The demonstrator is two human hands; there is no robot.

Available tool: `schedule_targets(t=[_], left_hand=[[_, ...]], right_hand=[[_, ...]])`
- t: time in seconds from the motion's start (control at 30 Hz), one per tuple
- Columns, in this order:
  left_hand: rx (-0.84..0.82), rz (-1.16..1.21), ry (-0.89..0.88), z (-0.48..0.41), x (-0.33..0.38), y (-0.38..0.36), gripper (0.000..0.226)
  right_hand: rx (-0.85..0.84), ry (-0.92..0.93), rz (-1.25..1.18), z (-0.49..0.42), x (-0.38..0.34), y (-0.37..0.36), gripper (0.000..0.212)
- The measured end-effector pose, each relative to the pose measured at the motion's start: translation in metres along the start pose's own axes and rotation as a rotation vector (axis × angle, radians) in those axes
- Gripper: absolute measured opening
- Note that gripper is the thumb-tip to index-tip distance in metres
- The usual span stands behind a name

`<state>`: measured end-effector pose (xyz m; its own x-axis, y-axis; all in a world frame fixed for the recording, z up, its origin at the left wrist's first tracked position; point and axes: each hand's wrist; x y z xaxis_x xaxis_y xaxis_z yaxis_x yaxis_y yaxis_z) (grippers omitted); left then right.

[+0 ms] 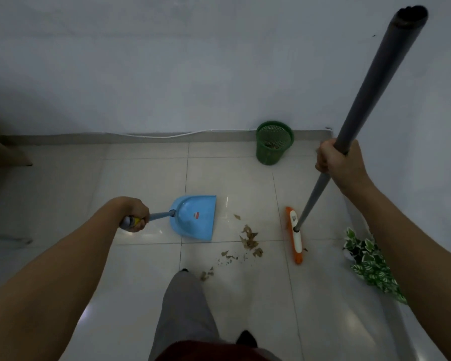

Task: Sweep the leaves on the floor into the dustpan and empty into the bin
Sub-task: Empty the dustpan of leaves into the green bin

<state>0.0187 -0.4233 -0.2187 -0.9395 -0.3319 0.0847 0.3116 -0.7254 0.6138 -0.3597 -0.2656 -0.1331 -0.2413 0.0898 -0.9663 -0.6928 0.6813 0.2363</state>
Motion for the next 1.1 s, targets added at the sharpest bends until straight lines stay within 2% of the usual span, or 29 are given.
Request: schedule_targets(t=[0.13,0.23,0.43,0.57,0.7,0.97,1.1], left_hand=[[-0.048,-0.155,-0.014,-0.036,0.024,0.039,0.020],[-0.074,-0.294,-0.041,-0.069,0.057,0.070,0.017],[-0.099,-0.495,-0.195,-0.111,0.138,0.104,0.017],[-0.126,-0.507,-0.325,-0.117,0.190,0.116,0.010],[-0.124,-0.568,-0.355,-0.121,0.230,0.142,0.030],[-0.143,-0.528,-0.364,-0.143,0.258,0.183,0.033],[-0.137,-0.531,-0.344,-0.157,0.258,0.188,0.035]], right_hand=[[0.133,-0.035,0.012,-0.001,-0.005,-0.009,0.031],[0.256,-0.086,0.004,-0.001,-0.008,-0.020,0.035],[0.520,-0.180,-0.021,0.005,-0.017,-0.050,0.039],[0.658,-0.218,0.006,0.012,-0.020,-0.064,0.029],[0.715,-0.219,0.049,0.017,-0.021,-0.073,0.028],[0.742,-0.215,0.119,0.020,-0.027,-0.095,0.032],[0.754,-0.215,0.110,0.019,-0.029,-0.101,0.025]])
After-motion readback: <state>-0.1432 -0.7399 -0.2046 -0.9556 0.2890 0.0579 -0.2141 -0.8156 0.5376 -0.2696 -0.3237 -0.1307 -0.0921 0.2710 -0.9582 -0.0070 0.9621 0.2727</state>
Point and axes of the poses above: each hand's wrist, its own z-axis away from the middle knuckle, its own y-axis out of the back of the hand, x = y × z, and after that the axes turned 15 degrees about x, right-handed
